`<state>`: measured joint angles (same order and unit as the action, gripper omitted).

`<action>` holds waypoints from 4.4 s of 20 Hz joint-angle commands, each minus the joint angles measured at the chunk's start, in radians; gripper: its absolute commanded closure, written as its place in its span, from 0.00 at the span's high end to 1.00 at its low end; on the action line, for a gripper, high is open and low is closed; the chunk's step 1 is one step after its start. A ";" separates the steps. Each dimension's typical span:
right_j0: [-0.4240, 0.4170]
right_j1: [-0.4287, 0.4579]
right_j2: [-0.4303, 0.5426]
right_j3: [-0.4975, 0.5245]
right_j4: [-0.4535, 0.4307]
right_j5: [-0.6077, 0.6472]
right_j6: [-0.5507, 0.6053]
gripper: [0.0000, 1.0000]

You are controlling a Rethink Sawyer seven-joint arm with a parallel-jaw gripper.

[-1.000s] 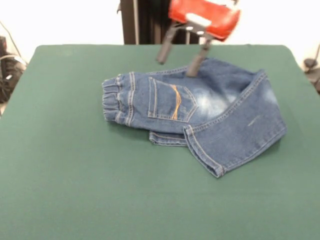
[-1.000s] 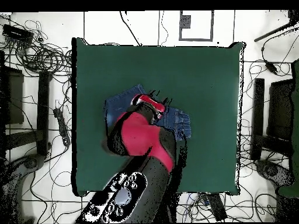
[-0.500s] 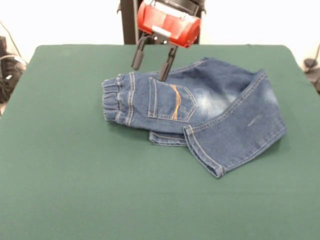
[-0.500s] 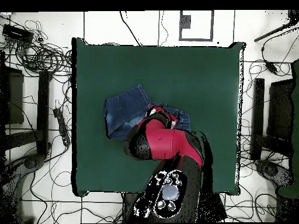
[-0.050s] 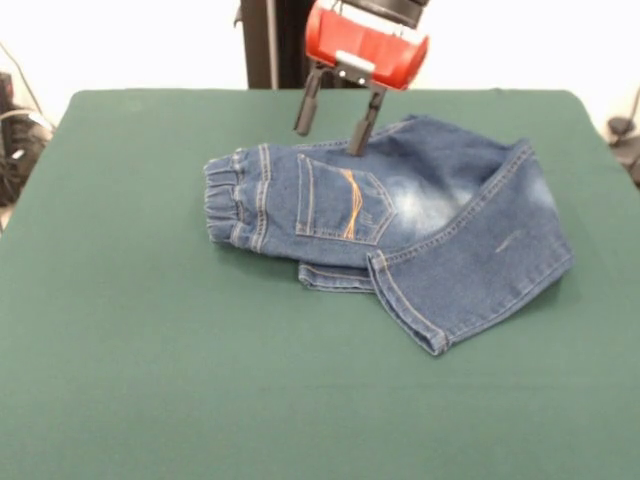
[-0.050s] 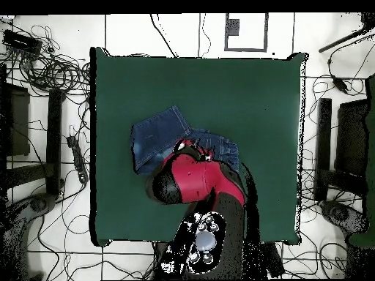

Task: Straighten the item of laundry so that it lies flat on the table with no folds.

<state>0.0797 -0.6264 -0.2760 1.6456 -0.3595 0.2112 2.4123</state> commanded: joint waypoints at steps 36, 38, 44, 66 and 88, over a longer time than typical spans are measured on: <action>-0.123 0.267 0.175 0.088 -0.328 -0.373 0.070 0.00; -0.115 0.261 0.172 0.086 -0.329 -0.363 0.061 0.00; -0.113 0.229 0.178 0.080 -0.364 -0.300 0.008 0.00; -0.336 0.068 0.293 0.014 -0.831 -0.241 -0.143 0.00; -0.822 0.019 0.808 0.055 -0.991 -0.036 -0.444 0.00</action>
<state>-0.6832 -0.6378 0.2942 1.7099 -1.3169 0.0049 2.3700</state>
